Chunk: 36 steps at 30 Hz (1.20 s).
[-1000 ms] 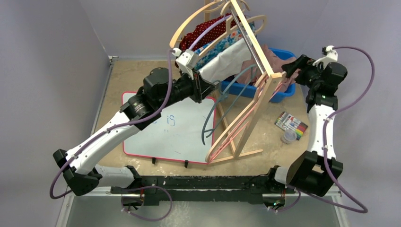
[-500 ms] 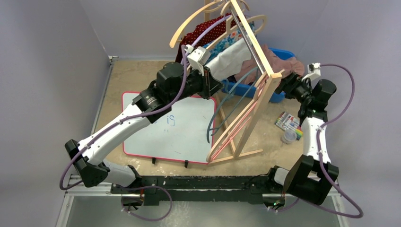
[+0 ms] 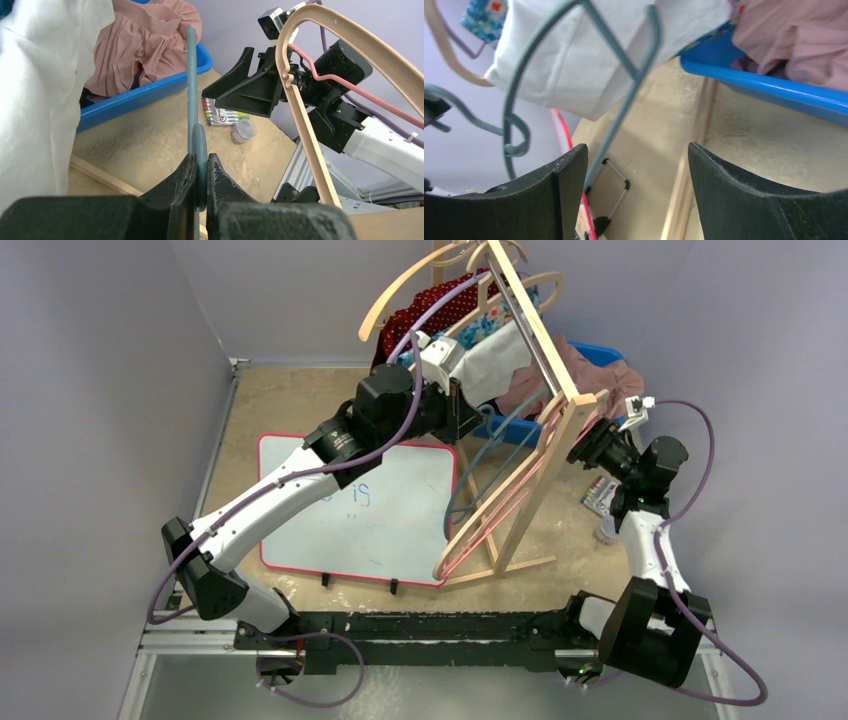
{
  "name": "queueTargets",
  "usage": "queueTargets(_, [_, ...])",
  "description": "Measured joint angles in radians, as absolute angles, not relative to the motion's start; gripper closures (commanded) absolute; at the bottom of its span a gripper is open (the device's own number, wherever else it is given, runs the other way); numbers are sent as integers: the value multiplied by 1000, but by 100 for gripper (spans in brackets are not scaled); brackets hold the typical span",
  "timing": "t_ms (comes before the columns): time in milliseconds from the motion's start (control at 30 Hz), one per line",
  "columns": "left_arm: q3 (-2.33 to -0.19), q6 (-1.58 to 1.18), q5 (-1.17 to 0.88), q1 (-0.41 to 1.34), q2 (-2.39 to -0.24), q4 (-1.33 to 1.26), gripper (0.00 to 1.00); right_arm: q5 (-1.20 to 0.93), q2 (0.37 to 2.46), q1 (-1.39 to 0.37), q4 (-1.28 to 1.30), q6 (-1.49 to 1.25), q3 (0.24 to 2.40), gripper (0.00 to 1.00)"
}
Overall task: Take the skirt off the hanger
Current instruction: Place the hanger at the clothesline.
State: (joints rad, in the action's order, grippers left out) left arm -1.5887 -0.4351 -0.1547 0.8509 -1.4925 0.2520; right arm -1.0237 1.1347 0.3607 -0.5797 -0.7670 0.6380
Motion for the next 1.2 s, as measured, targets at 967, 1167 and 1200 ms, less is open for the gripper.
queueTargets(967, [-1606, -485, -185, 851, -1472, 280, 40, -820, 1158, 185, -1006, -1198, 493, 100])
queueTargets(1167, [-1589, -467, -99, 851, -1369, 287, 32, -801, 1166, 185, -1067, -1245, 462, 100])
queueTargets(1200, [-1585, -466, -81, 851, -1349, 294, 32, -800, 1172, 185, -1077, -1255, 458, 100])
